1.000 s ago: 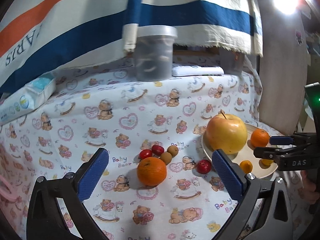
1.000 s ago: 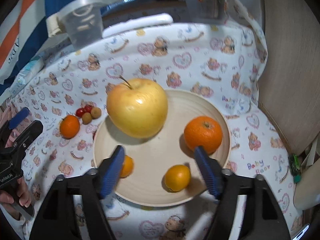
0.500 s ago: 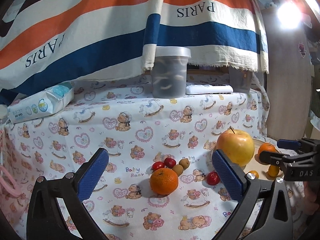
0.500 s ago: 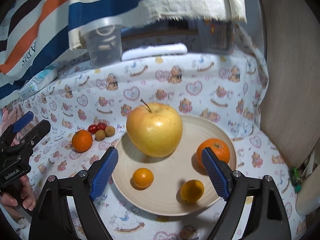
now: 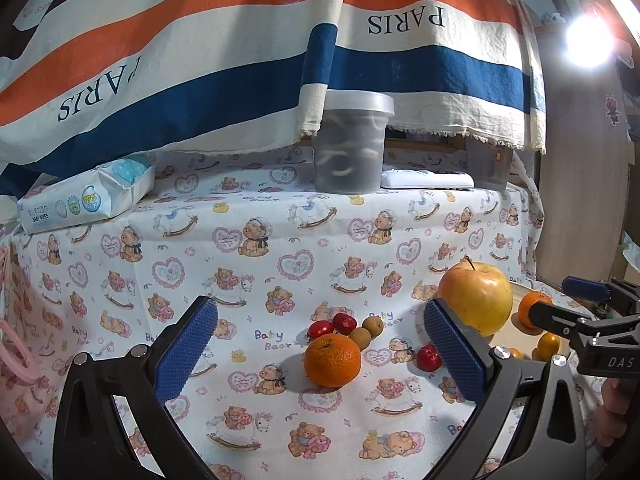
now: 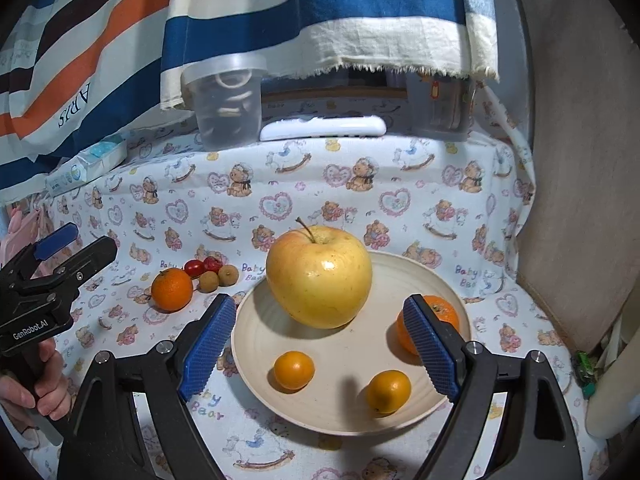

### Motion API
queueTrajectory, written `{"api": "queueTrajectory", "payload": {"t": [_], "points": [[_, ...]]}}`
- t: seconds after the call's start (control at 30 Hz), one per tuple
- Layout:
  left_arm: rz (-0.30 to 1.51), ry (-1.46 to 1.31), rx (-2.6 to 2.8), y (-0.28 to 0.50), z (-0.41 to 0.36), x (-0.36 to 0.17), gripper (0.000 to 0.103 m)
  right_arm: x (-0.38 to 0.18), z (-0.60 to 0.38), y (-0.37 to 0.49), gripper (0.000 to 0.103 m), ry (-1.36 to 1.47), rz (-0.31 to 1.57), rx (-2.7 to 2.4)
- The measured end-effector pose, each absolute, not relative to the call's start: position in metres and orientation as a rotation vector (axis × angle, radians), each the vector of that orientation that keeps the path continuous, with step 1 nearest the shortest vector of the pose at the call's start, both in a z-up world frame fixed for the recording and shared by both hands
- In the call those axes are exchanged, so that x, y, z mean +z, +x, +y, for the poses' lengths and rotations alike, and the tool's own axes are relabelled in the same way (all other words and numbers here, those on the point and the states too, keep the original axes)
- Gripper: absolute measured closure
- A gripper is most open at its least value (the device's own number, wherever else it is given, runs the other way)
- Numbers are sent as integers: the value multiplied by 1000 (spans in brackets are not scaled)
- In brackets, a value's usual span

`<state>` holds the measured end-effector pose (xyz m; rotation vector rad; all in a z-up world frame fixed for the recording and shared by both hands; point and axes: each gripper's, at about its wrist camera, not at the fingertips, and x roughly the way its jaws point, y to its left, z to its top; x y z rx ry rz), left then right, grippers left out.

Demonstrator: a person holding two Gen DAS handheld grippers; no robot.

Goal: Organize fruits
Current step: 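Move both open tools back toward the loose fruits beside the plate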

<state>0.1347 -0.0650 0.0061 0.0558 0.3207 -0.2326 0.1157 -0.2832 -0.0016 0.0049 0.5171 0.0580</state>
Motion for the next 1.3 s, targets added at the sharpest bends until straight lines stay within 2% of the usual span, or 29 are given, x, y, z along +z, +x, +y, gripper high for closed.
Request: {"api": "queueTrajectory", "payload": {"t": [0.47, 0.83, 1.07, 1.27, 1.3], "points": [[335, 104, -190, 135, -66, 4, 0, -13, -281, 128, 16, -8, 631, 109], [447, 46, -178, 153, -52, 0, 0, -3, -257, 143, 16, -48, 707, 83], [605, -115, -176, 176, -26, -14, 0, 5, -212, 172, 16, -96, 758, 122], [646, -213, -124, 185, -5, -21, 0, 2, -189, 207, 30, -22, 826, 180], [653, -226, -110, 186, -1, -22, 0, 1, -187, 212, 35, -14, 834, 181]]}}
